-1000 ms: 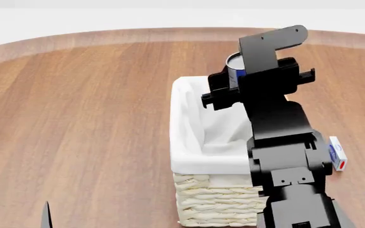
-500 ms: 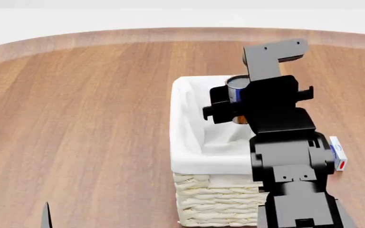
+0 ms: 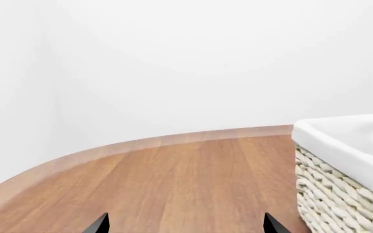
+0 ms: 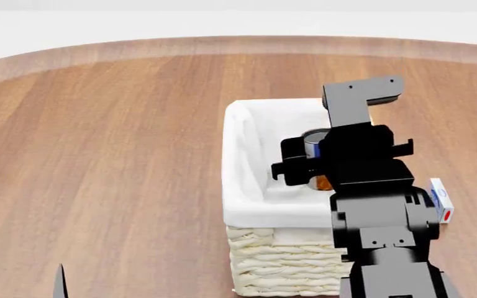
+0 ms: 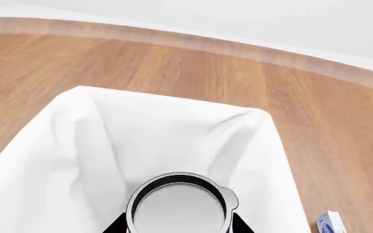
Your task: Pick up the alphabet soup and put it in the basket.
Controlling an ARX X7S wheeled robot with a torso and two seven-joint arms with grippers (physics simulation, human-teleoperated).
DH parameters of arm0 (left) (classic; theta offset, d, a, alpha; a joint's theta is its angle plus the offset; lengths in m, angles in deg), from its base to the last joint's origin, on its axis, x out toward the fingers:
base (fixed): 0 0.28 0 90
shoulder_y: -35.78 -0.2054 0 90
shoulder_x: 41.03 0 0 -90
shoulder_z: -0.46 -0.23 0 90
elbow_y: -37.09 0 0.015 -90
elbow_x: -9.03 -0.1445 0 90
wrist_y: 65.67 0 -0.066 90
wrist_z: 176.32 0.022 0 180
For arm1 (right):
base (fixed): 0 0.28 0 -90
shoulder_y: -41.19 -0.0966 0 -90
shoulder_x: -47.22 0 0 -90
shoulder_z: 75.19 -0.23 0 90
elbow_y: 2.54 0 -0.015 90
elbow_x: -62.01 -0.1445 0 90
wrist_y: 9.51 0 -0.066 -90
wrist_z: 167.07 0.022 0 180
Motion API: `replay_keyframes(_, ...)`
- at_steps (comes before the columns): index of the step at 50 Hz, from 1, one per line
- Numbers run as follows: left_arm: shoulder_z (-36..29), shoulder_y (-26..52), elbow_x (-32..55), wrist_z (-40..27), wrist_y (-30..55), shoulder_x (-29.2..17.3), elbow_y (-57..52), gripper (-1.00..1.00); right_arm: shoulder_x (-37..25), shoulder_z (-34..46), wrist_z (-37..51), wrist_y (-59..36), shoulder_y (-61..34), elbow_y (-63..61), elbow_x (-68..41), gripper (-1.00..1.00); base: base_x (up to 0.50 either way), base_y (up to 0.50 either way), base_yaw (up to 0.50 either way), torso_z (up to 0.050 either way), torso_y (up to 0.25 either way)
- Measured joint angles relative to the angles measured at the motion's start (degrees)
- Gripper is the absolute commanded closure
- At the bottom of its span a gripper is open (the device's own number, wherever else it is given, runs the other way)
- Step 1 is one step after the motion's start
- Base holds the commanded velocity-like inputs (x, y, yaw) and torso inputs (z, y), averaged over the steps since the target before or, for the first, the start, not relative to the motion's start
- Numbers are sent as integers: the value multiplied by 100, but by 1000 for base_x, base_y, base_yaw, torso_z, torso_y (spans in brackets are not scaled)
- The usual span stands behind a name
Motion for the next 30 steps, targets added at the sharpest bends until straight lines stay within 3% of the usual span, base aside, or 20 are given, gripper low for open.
replay_keyframes(24,-21,-1,18,-38,-24,-25,14,-100,-23,8,-77,-88,181,0,25,100,0,0,0,0,1)
replay_keyframes(25,-23,-1,19,-39,-25,-26,15,-100,-23,7,-77,-91,186,0,24,-100,0,0,0,0,0)
replay_keyframes(30,-29,2,22,-48,-26,-31,17,-100,-21,-7,-105,-71,174,-1,71,-100,0,0,0,0,0)
